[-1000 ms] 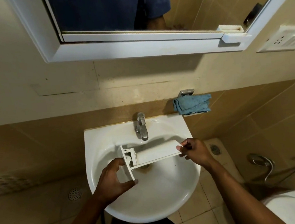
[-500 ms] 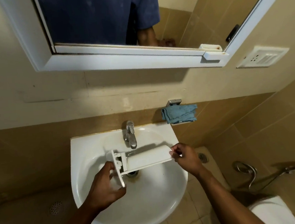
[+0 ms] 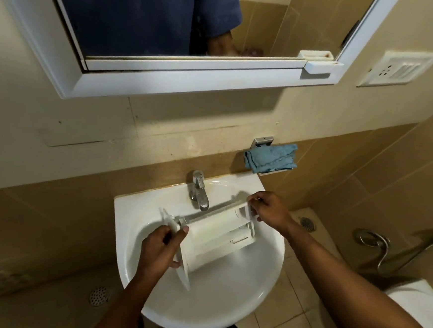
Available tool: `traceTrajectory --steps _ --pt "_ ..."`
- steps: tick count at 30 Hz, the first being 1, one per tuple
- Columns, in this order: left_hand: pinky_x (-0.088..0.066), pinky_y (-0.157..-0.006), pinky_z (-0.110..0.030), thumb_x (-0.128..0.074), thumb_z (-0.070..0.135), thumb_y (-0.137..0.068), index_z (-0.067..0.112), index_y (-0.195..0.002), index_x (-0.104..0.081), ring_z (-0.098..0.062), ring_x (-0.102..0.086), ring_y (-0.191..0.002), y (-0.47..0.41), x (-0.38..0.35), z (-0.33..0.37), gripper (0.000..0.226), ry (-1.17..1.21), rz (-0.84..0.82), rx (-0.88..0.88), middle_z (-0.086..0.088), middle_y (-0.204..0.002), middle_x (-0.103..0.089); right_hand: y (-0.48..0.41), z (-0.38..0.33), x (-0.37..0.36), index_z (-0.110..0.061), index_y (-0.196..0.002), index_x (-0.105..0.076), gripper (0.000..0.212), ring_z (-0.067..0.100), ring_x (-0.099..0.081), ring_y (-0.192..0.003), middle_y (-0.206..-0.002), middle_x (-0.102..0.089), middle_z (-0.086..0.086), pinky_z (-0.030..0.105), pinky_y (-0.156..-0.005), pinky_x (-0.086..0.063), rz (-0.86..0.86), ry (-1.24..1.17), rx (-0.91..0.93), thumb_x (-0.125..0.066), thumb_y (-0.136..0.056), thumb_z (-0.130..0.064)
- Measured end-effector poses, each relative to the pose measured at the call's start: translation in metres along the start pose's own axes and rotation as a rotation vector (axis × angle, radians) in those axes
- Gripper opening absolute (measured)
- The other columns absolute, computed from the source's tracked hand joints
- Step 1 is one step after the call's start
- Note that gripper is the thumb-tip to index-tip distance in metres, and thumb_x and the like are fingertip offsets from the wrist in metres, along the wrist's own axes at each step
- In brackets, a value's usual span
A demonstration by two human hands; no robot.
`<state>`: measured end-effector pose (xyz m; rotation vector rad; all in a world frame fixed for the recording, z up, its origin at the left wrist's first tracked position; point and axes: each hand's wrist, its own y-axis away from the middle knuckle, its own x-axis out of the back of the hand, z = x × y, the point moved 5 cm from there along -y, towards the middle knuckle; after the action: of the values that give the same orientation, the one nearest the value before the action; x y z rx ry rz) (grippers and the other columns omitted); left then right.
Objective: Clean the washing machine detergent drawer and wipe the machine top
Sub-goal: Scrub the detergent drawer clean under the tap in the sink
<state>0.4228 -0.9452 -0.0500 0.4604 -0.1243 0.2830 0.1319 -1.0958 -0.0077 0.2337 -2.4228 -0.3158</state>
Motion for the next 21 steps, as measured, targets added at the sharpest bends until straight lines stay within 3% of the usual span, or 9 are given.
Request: traceTrajectory --steps 5,7,9,10,15,18,21 --pt "-0.063 -0.056 -0.047 -0.07 0.057 -0.089 0.003 -0.093 -0.075 -0.035 -0.072 -0.086 -0.021 -0.007 -0.007 0.054 0.041 -0.024 0.268 -0.023 -0.094 -0.072 -0.022 0.02 -0.02 -0.012 -0.102 -0.072 0.014 0.023 -0.07 -0.07 -0.091 -0.074 0.015 0.04 -0.066 -0.06 -0.035 -0.002 -0.205 -0.058 -0.1 -0.015" --pt "-0.063 -0.055 -0.046 -0.07 0.06 -0.088 0.003 -0.097 -0.074 -0.035 -0.071 -0.087 -0.031 -0.011 -0.013 0.058 0.022 -0.014 0.321 -0.022 -0.093 -0.072 -0.024 0.027 -0.023 -0.016 -0.111 -0.069 0.018 0.026 -0.072 -0.081 -0.102 -0.076 0.012 0.041 -0.076 -0.06 -0.077 0.1 -0.217 -0.062 -0.096 -0.022" --pt "-0.063 -0.051 -0.044 -0.071 0.061 -0.087 0.002 -0.104 -0.071 -0.035 -0.07 -0.086 -0.039 -0.015 -0.017 0.061 -0.005 0.004 0.361 -0.019 -0.092 -0.07 -0.019 0.018 -0.02 -0.022 -0.121 -0.068 0.03 0.024 -0.071 -0.102 -0.116 -0.074 0.003 0.037 -0.092 -0.058 -0.059 0.39 -0.083 -0.064 -0.093 -0.031" --pt "-0.062 -0.05 -0.044 -0.071 0.061 -0.087 0.002 -0.105 -0.069 -0.036 -0.07 -0.085 -0.042 -0.018 -0.019 0.062 -0.017 0.01 0.375 -0.019 -0.093 -0.07 -0.012 0.006 -0.015 -0.022 -0.121 -0.069 0.03 0.021 -0.071 -0.103 -0.116 -0.075 0.0 0.032 -0.092 -0.057 -0.012 0.483 0.017 -0.064 -0.093 -0.031" --pt "-0.062 -0.05 -0.044 -0.072 0.061 -0.086 0.005 -0.102 -0.066 -0.036 -0.069 -0.082 -0.048 -0.025 -0.019 0.059 -0.047 0.025 0.413 -0.02 -0.093 -0.068 0.017 -0.059 0.024 -0.021 -0.097 -0.075 0.009 0.004 -0.067 -0.069 -0.088 -0.075 -0.009 0.023 -0.064 -0.054 0.277 0.388 0.485 -0.067 -0.093 -0.023" --pt "-0.061 -0.049 -0.041 -0.071 0.062 -0.086 0.005 -0.105 -0.064 -0.035 -0.068 -0.084 -0.049 -0.025 -0.02 0.061 -0.05 0.044 0.439 -0.02 -0.095 -0.067 0.001 -0.075 0.061 -0.019 -0.098 -0.077 0.008 0.01 -0.067 -0.068 -0.089 -0.075 -0.002 0.026 -0.062 -0.055 0.427 0.367 0.549 -0.071 -0.094 -0.021" --pt "-0.062 -0.052 -0.043 -0.07 0.069 -0.083 0.004 -0.099 -0.064 -0.037 -0.069 -0.082 -0.05 -0.024 -0.021 0.068 -0.106 0.063 0.449 -0.021 -0.093 -0.069 -0.032 -0.08 0.083 -0.021 -0.109 -0.078 0.018 0.023 -0.071 -0.081 -0.101 -0.075 0.006 0.025 -0.068 -0.051 0.413 0.541 0.517 -0.074 -0.091 -0.024"
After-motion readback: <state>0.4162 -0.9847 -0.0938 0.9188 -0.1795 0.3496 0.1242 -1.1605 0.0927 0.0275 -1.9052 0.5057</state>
